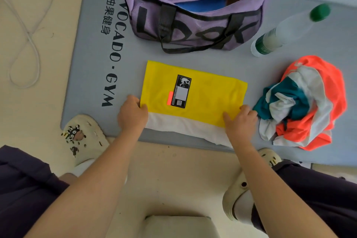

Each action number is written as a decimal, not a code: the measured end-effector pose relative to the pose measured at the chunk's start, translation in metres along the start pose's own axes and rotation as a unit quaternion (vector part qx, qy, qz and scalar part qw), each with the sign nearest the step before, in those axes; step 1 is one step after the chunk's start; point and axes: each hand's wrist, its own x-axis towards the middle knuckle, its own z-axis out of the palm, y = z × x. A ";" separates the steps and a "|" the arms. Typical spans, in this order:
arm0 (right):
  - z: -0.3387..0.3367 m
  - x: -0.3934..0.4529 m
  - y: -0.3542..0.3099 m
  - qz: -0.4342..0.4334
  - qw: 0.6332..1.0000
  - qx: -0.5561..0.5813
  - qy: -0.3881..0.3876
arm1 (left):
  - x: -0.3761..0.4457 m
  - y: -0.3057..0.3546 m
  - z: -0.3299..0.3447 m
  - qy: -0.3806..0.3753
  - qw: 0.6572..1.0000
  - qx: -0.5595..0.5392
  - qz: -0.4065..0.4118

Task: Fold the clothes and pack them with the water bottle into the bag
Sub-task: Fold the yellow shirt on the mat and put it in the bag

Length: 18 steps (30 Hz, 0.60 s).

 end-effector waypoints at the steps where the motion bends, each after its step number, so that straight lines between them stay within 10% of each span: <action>1: -0.001 0.003 0.006 0.041 0.998 0.031 -0.018 | -0.004 0.006 0.002 0.054 0.998 0.025 0.035; 6: 0.001 0.019 0.019 0.124 0.969 0.165 -0.135 | -0.028 0.047 0.031 0.024 0.944 0.178 0.276; 13: -0.013 0.042 0.041 0.065 0.964 0.060 -0.250 | -0.027 0.039 0.061 -0.094 0.925 0.269 0.252; 18: -0.036 0.056 0.031 -0.026 0.996 -0.007 -0.085 | -0.024 0.038 0.063 -0.085 0.925 0.276 0.247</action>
